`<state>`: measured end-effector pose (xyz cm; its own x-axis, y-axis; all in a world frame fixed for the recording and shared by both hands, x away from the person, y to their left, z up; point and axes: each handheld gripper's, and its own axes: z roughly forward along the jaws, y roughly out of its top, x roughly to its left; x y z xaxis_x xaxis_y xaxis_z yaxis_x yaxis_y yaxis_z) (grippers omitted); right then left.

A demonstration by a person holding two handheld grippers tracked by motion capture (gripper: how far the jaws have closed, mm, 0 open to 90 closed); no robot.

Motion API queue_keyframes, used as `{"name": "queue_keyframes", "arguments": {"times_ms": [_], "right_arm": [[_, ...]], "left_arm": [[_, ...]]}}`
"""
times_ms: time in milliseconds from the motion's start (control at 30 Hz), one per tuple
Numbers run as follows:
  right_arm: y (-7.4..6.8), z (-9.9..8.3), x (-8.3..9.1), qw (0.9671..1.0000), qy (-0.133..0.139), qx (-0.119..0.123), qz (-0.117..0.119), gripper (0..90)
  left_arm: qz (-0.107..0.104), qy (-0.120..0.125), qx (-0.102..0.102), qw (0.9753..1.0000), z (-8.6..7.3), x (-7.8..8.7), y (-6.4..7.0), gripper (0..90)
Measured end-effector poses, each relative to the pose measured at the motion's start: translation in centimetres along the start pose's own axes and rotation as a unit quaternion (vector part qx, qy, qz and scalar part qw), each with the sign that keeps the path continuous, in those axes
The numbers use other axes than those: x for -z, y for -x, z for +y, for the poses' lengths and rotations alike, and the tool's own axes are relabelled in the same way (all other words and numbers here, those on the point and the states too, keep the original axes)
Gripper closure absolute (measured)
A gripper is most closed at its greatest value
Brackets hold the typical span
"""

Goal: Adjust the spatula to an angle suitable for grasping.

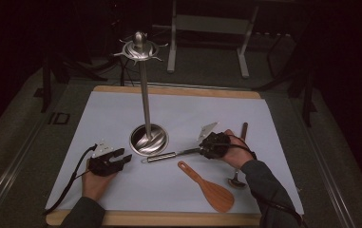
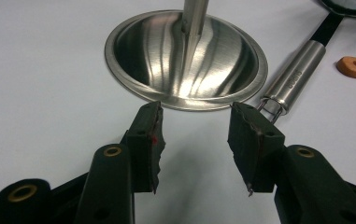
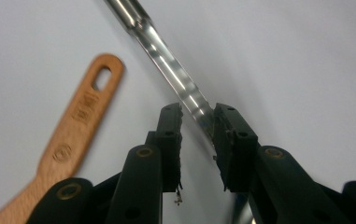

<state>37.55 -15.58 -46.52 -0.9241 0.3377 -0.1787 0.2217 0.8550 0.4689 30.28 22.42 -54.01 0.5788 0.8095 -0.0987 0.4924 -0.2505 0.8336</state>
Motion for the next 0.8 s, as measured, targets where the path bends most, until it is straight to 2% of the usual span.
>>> {"name": "queue_keyframes", "arguments": {"times_ms": [100,400,567,600,633,800], "right_arm": [[-0.3,1.1,-0.8,0.9998,-0.004,0.017,0.008,72.6],[-1.2,3.7,-2.8,0.9987,-0.016,0.042,0.027,68.5],[-2.2,5.7,-4.5,0.9948,-0.033,0.085,0.047,63.8],[-2.2,5.7,-4.5,0.9948,-0.033,0.085,0.047,63.8],[-2.5,6.4,-5.0,0.9926,-0.039,0.101,0.055,62.3],[-2.9,7.6,-6.4,0.9875,-0.056,0.129,0.072,61.4]], "left_arm": [[0.0,0.0,-0.001,1.0,0.0,0.0,0.0,55.4],[0.0,-0.001,0.0,1.0,0.0,0.0,0.0,55.0],[-0.002,-0.001,0.002,1.0,0.0,0.0,-0.1,54.5],[-0.002,-0.001,0.002,1.0,0.0,0.0,-0.1,54.5],[-0.002,-0.001,0.001,1.0,0.0,0.0,0.0,54.5],[-0.002,-0.001,0.001,1.0,0.0,0.0,0.0,54.2]]}}
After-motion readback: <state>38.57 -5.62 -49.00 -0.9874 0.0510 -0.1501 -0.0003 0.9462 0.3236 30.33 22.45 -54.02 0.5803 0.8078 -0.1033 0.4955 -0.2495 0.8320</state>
